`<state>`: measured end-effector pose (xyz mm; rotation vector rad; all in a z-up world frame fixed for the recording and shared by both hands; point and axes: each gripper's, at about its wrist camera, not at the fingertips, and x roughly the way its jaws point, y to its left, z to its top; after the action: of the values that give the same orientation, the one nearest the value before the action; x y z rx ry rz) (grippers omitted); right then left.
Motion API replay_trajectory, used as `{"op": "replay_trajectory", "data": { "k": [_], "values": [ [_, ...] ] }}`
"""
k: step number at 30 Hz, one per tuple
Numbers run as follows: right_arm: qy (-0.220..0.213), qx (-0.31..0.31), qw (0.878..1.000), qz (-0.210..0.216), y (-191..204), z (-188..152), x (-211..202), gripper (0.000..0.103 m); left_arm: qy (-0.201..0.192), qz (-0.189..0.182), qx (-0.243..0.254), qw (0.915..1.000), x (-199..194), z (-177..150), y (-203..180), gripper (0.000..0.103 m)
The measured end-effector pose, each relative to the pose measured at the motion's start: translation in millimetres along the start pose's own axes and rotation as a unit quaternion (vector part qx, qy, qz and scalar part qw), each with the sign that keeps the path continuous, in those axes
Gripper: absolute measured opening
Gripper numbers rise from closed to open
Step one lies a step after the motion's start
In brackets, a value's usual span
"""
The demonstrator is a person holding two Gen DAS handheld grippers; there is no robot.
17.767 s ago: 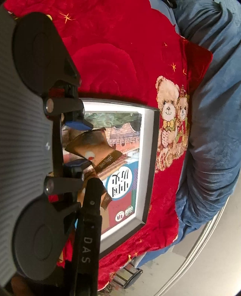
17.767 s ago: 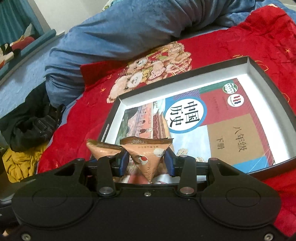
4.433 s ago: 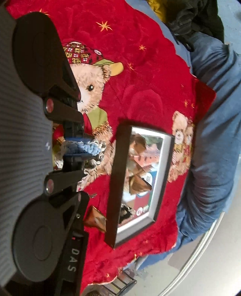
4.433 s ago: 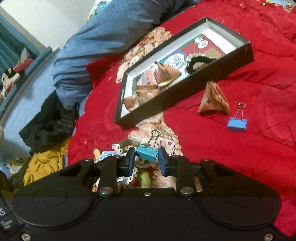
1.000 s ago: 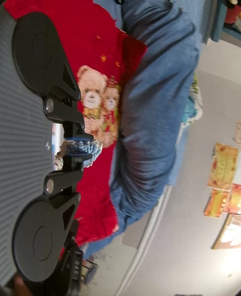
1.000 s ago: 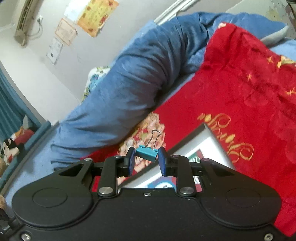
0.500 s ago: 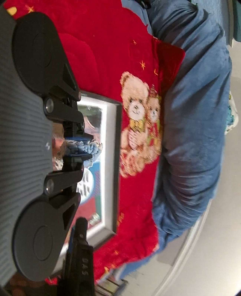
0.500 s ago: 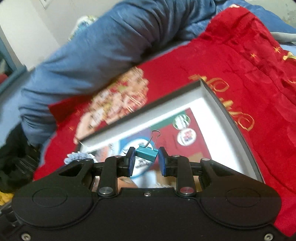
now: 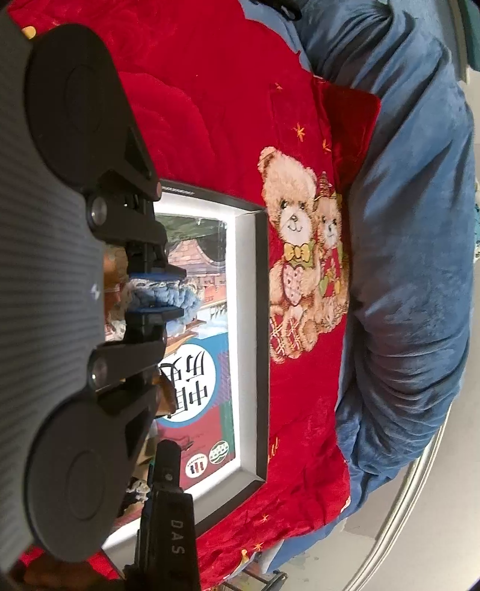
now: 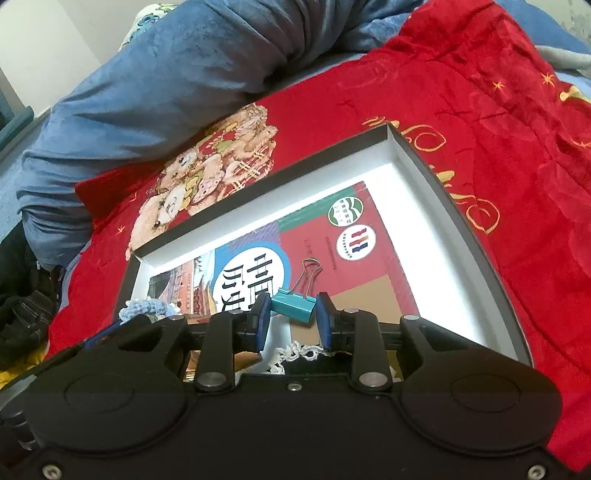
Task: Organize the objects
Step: 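Lower the blue scrunchie and teal binder clip into the black box with both grippers, then open both grippers to drop the scrunchie and clip inside the box, then withdraw both open grippers from the box toward the remaining items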
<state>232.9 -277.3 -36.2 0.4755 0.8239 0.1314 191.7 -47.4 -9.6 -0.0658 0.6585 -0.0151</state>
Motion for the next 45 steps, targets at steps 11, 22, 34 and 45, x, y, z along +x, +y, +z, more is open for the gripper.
{"op": "replay_trajectory", "data": {
  "k": [11, 22, 34, 45],
  "values": [
    [0.022, 0.04, 0.999, 0.028, -13, 1, 1, 0.026, 0.046, -0.018, -0.012, 0.9987, 14, -7, 8, 0.037],
    [0.01, 0.069, 0.995, 0.068, -22, 6, -20, 0.058, 0.017, -0.048, -0.019, 0.9985, -12, 9, 13, 0.061],
    [-0.128, 0.058, 0.98, 0.14, -12, 4, -132, 0.095, -0.105, -0.085, -0.012, 0.9908, -125, 52, 22, 0.085],
    [-0.209, -0.005, 0.977, 0.032, 9, -61, -211, 0.102, -0.13, -0.144, -0.02, 0.9808, -216, 34, 32, 0.091]
  ]
}}
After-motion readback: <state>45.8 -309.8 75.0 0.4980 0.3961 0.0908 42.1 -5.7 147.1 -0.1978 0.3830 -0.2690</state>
